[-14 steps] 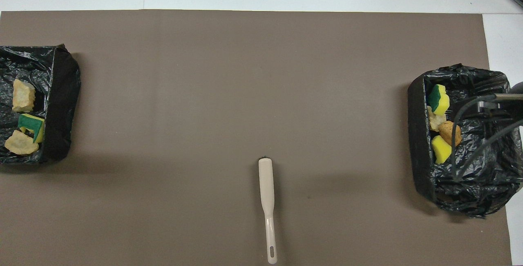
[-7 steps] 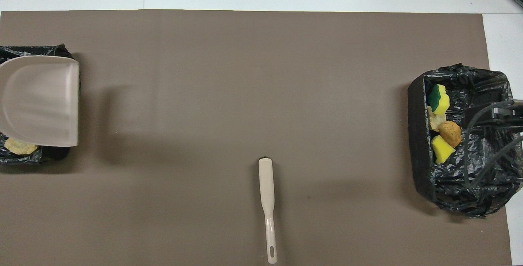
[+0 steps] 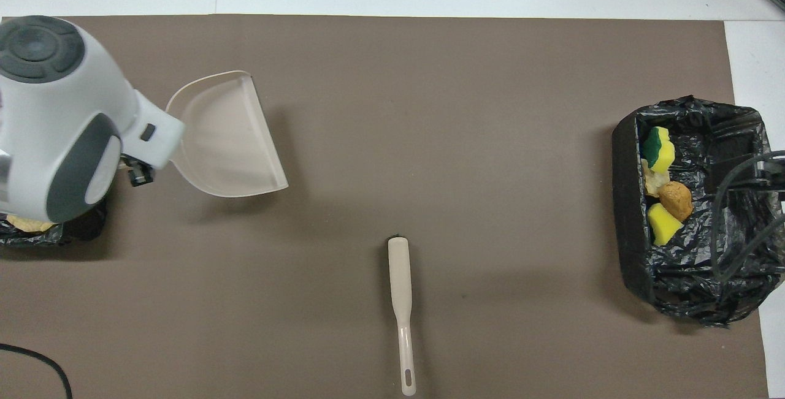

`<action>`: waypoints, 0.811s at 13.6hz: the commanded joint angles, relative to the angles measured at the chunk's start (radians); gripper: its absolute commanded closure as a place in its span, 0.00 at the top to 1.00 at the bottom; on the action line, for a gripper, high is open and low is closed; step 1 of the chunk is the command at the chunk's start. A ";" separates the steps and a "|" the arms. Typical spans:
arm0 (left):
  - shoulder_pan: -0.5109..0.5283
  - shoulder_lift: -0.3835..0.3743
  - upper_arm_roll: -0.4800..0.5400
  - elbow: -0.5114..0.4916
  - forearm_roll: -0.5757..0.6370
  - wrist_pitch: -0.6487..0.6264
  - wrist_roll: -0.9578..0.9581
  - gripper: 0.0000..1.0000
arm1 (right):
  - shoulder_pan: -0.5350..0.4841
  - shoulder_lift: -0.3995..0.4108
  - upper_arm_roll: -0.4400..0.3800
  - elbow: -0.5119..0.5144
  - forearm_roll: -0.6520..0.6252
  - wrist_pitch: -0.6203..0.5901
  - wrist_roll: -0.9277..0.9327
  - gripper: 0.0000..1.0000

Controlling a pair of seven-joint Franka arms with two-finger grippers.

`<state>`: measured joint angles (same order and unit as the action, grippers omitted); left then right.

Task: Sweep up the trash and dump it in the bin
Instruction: 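Bring the empty dustpan back to the table centre with the left gripper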

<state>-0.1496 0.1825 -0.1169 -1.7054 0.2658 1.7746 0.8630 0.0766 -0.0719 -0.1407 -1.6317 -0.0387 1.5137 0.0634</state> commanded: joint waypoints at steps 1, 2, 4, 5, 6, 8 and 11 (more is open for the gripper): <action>-0.106 0.063 0.020 0.016 -0.097 0.075 -0.322 0.00 | -0.014 -0.011 0.004 -0.008 0.020 -0.007 -0.030 1.00; -0.145 0.086 0.020 0.021 -0.141 0.106 -0.461 0.00 | -0.014 -0.009 0.007 -0.007 0.023 -0.004 -0.031 1.00; -0.212 0.161 0.020 0.079 -0.251 0.133 -0.786 0.00 | -0.012 -0.011 0.010 -0.008 0.023 -0.003 -0.036 1.00; -0.226 0.188 0.020 0.110 -0.272 0.162 -0.914 0.00 | -0.014 -0.011 0.010 -0.010 0.025 -0.001 -0.037 1.00; -0.232 0.199 0.016 0.122 -0.283 0.187 -0.952 0.00 | -0.014 -0.011 0.010 -0.008 0.025 -0.001 -0.036 1.00; -0.274 0.213 0.016 0.151 -0.299 0.207 -0.975 0.00 | -0.011 -0.011 0.010 -0.008 0.023 -0.003 -0.028 1.00; -0.297 0.288 0.016 0.251 -0.332 0.215 -1.180 0.00 | -0.008 -0.009 0.015 -0.008 0.023 -0.001 -0.028 1.00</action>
<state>-0.4245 0.4089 -0.1183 -1.5441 -0.0376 1.9895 -0.2293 0.0769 -0.0719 -0.1317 -1.6317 -0.0366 1.5137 0.0630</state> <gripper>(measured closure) 0.687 0.000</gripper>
